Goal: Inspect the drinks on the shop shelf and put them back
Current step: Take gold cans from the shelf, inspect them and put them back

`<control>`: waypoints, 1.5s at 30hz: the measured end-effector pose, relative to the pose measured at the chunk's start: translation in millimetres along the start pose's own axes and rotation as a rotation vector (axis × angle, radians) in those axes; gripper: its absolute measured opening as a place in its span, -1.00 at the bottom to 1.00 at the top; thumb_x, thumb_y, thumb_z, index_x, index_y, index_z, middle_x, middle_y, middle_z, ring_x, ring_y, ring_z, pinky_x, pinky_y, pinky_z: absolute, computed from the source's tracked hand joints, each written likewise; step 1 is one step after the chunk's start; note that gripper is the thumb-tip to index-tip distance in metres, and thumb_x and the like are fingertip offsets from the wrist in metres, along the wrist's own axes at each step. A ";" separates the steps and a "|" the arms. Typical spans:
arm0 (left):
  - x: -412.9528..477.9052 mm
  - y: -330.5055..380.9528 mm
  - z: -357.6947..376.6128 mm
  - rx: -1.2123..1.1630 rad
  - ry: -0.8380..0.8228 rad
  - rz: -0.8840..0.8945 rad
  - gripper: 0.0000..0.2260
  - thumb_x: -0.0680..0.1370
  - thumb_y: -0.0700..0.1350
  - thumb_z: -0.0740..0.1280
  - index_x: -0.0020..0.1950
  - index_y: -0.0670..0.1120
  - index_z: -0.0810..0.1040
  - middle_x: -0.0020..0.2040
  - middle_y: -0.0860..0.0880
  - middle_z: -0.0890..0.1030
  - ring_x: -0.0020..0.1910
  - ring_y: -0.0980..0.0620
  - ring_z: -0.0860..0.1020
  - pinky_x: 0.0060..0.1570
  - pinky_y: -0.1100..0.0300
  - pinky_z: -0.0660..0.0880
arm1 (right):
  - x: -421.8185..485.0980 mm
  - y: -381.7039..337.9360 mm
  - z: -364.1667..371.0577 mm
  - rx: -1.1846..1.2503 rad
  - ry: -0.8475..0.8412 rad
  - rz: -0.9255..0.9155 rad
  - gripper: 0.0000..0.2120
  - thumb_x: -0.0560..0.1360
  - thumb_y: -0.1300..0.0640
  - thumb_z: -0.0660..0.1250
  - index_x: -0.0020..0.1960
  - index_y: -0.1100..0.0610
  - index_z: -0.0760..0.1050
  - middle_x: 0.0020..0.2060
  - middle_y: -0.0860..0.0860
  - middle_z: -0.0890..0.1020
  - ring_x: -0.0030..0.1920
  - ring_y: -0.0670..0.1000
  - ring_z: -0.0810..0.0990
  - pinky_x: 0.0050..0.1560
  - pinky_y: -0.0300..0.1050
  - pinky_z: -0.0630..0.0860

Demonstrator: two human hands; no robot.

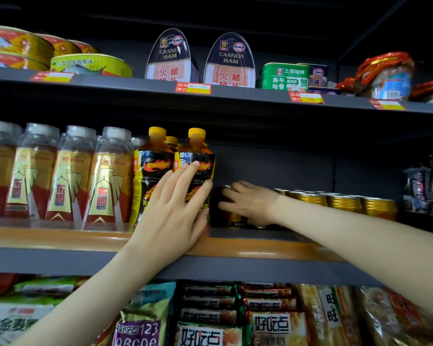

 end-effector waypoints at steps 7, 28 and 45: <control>0.6 1.0 1.4 0.004 -0.011 0.003 -0.56 0.58 -0.01 0.12 0.31 -0.23 0.52 0.40 -0.34 0.35 0.34 -0.35 0.35 0.31 -0.23 0.33 | -1.4 39.2 5.8 0.596 -0.051 0.278 0.06 0.40 -0.06 0.49 0.57 -0.05 -0.23 0.57 0.08 -0.15 0.55 0.15 -0.13 0.46 0.14 0.13; 0.8 -1.3 0.9 -0.005 -0.011 -0.010 -0.61 0.55 -0.04 0.18 0.31 -0.19 0.51 0.41 -0.30 0.37 0.37 -0.28 0.34 0.32 -0.16 0.36 | -26.1 18.9 -47.3 0.209 0.232 0.309 -0.20 0.41 0.34 0.37 0.52 0.04 0.08 0.42 0.14 0.16 0.39 0.15 0.20 0.16 -0.01 0.43; -142.0 124.7 -28.6 -1.838 -0.409 -1.068 -0.27 0.38 0.28 0.37 0.48 0.06 0.25 0.36 -0.09 0.51 0.31 -0.06 0.51 0.27 -0.02 0.48 | -245.2 -141.6 -123.4 0.236 1.028 0.230 -0.76 0.62 0.28 0.15 0.27 0.12 0.31 0.19 0.16 0.33 0.24 0.14 0.38 0.41 -0.05 0.26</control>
Point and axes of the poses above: each hand's wrist, its own x-axis towards the middle knuckle, its own z-axis out of the palm, y = z × x, the point moved 9 cm from there along x, towards the middle knuckle
